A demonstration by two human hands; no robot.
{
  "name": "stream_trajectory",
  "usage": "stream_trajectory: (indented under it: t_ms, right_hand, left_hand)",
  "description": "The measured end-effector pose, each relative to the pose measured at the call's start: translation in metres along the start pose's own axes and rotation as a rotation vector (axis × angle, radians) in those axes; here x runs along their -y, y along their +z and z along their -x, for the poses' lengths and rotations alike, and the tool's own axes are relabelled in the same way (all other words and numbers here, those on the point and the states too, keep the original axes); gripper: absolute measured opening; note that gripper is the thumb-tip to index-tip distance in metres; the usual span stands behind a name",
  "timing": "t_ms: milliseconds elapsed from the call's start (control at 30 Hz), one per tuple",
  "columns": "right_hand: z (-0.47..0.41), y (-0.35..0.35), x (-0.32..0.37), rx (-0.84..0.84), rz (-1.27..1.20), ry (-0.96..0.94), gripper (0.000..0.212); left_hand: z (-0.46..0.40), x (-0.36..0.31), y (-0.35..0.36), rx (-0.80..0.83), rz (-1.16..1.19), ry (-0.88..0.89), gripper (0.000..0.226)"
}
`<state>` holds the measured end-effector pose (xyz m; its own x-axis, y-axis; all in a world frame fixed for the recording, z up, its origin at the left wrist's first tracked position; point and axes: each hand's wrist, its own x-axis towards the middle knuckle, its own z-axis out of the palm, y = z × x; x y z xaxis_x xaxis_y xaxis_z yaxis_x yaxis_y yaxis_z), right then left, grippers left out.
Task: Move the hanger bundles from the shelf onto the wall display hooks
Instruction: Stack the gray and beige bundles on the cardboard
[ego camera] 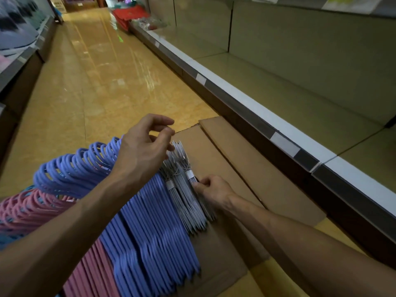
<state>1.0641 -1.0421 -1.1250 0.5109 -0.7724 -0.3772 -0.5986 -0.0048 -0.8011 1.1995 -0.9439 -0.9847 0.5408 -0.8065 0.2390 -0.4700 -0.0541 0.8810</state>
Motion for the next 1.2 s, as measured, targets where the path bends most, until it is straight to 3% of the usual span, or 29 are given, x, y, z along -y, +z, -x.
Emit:
stream_trajectory:
  t_ms: [167,400,667,967,1100,1200]
  right_hand:
    - [0.021,-0.035,0.004,-0.01,0.173,-0.1,0.016]
    - [0.069,-0.103,-0.007,0.014,0.653,-0.268,0.023]
    - [0.117,-0.189,-0.031,-0.129,0.702,-0.266,0.021]
    - [0.179,-0.321,-0.095,-0.656,0.561,0.06,0.02]
    - [0.199,-0.364,-0.133,-0.77,0.518,0.32,0.023]
    - [0.205,-0.38,-0.159,-0.854,0.458,0.433,0.037]
  left_hand:
    - [0.021,-0.005,0.009,0.089,0.044,-0.028,0.014]
    - [0.029,-0.018,0.026,0.199,0.042,0.033,0.017]
    - [0.03,-0.053,0.078,0.347,0.07,0.089,0.015]
    - [0.036,-0.07,0.154,0.493,0.073,0.19,0.016]
    - [0.047,-0.074,0.187,0.55,0.095,0.179,0.016]
    - [0.054,-0.079,0.211,0.59,0.094,0.176,0.018]
